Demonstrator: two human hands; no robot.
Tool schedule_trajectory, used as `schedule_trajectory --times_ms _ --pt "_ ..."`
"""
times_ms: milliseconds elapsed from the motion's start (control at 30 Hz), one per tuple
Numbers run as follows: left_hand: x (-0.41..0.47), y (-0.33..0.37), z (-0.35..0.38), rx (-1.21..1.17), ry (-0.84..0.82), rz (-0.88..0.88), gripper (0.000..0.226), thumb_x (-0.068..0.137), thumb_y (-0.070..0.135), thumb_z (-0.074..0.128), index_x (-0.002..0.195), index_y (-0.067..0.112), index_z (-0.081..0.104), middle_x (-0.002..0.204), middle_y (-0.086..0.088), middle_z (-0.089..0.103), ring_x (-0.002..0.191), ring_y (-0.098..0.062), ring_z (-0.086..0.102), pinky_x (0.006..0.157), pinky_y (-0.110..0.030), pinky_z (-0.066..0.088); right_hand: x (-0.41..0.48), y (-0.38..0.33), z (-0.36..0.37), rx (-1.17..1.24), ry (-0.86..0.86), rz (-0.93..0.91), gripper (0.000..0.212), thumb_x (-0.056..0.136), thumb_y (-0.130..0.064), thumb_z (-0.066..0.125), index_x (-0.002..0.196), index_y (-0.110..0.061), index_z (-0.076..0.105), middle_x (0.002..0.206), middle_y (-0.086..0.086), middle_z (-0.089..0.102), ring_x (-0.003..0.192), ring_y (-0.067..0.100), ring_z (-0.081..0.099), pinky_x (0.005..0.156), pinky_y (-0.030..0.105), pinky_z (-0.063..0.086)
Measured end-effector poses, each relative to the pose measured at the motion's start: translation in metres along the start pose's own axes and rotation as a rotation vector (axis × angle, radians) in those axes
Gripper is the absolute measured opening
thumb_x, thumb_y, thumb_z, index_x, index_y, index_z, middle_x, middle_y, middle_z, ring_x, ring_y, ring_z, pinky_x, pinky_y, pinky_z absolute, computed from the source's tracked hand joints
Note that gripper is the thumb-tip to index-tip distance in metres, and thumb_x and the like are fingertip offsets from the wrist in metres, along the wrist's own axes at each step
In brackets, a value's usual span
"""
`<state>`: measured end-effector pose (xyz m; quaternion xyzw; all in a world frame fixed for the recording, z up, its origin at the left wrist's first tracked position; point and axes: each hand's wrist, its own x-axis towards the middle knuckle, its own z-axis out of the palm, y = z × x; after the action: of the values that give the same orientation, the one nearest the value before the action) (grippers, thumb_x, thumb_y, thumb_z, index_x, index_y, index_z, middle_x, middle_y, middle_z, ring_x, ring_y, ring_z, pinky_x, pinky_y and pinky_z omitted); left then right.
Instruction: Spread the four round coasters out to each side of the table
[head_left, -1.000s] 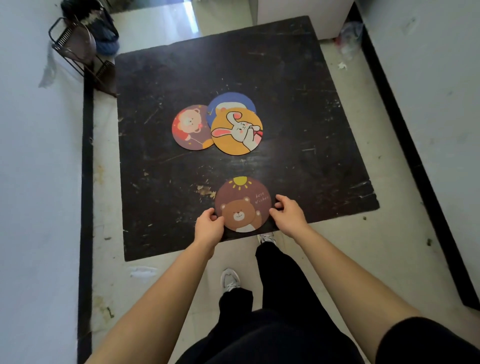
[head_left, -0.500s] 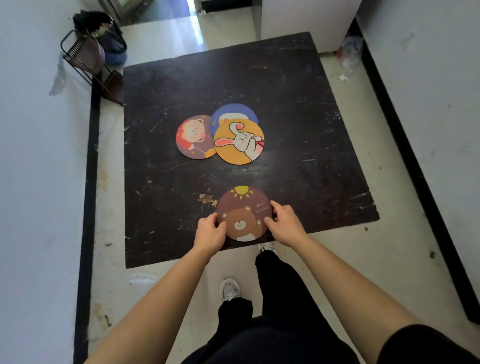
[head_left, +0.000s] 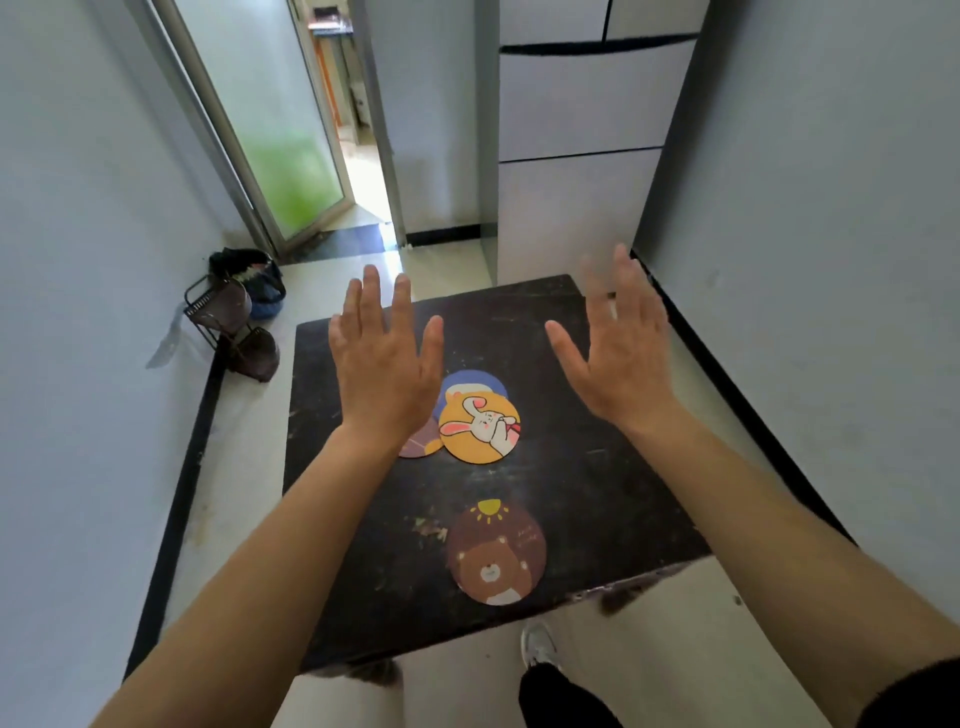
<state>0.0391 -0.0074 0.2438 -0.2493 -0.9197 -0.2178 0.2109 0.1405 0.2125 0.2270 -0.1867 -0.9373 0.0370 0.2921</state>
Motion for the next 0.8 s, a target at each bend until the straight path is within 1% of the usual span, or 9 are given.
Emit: schedule_trajectory --times_ms 33,100,167,233,433,533,633,800 --pt "0.005 0.005 -0.007 -0.015 0.032 0.001 0.062 0.097 0.049 0.028 0.147 0.013 0.033 0.159 -0.018 0.022 0.146 -0.035 0.018 0.113 -0.055 0.016 0.003 0.002 -0.010 -0.019 0.049 -0.008 0.075 0.096 -0.061 0.036 0.156 -0.021 0.016 0.162 0.019 0.018 0.149 0.037 0.020 0.116 0.051 0.022" --pt "0.009 0.016 -0.015 -0.010 0.030 -0.010 0.064 0.097 0.051 0.025 0.150 0.016 0.026 0.162 -0.014 0.015 0.148 -0.032 0.011 0.115 -0.054 0.010 0.004 0.008 -0.024 -0.060 0.083 -0.012 0.079 0.095 -0.063 0.036 0.158 -0.024 0.008 0.164 0.017 0.010 0.151 0.035 0.014 0.119 0.050 0.016" --pt "0.009 0.029 -0.017 0.000 -0.008 -0.024 0.066 0.097 0.054 0.022 0.152 0.018 0.020 0.163 -0.012 0.009 0.149 -0.030 0.006 0.117 -0.053 0.008 0.002 0.017 -0.033 -0.095 0.084 -0.023 0.080 0.094 -0.064 0.036 0.158 -0.026 0.007 0.165 0.016 0.005 0.152 0.034 0.008 0.120 0.049 0.009" --pt "0.008 0.043 -0.015 -0.009 -0.033 -0.018 0.066 0.097 0.054 0.022 0.152 0.018 0.019 0.163 -0.012 0.008 0.149 -0.030 0.004 0.117 -0.054 0.008 0.002 0.029 -0.040 -0.117 0.078 -0.022 0.080 0.094 -0.065 0.036 0.158 -0.026 0.008 0.166 0.015 0.004 0.153 0.033 0.006 0.120 0.047 0.003" --pt "0.013 0.103 0.009 -0.012 -0.038 0.064 0.066 0.097 0.053 0.024 0.151 0.015 0.024 0.162 -0.013 0.012 0.149 -0.030 0.007 0.116 -0.054 0.011 0.012 0.093 -0.055 -0.076 0.087 0.038 0.081 0.094 -0.065 0.033 0.158 -0.026 0.005 0.166 0.016 0.001 0.153 0.034 0.003 0.121 0.049 0.003" --pt "0.020 0.147 0.035 0.002 -0.038 0.072 0.066 0.097 0.054 0.023 0.151 0.017 0.022 0.163 -0.012 0.012 0.149 -0.029 0.006 0.117 -0.054 0.012 0.020 0.145 -0.057 -0.052 0.074 0.047 0.081 0.094 -0.065 0.034 0.158 -0.026 0.004 0.166 0.016 0.000 0.153 0.034 0.001 0.122 0.051 0.004" --pt "0.029 0.203 0.069 0.007 -0.044 0.053 0.066 0.097 0.053 0.025 0.151 0.016 0.023 0.163 -0.012 0.011 0.149 -0.029 0.005 0.117 -0.054 0.011 0.031 0.213 -0.056 -0.048 0.053 0.036 0.082 0.093 -0.066 0.033 0.158 -0.025 0.003 0.166 0.016 0.000 0.153 0.034 0.001 0.122 0.053 0.006" --pt "0.029 0.304 0.125 0.001 -0.089 -0.044 0.068 0.096 0.055 0.022 0.152 0.015 0.021 0.163 -0.012 0.007 0.149 -0.029 0.003 0.117 -0.054 0.011 0.048 0.333 -0.056 0.004 -0.036 0.016 0.082 0.094 -0.065 0.032 0.158 -0.025 0.002 0.166 0.016 0.001 0.153 0.034 0.004 0.121 0.052 0.007"
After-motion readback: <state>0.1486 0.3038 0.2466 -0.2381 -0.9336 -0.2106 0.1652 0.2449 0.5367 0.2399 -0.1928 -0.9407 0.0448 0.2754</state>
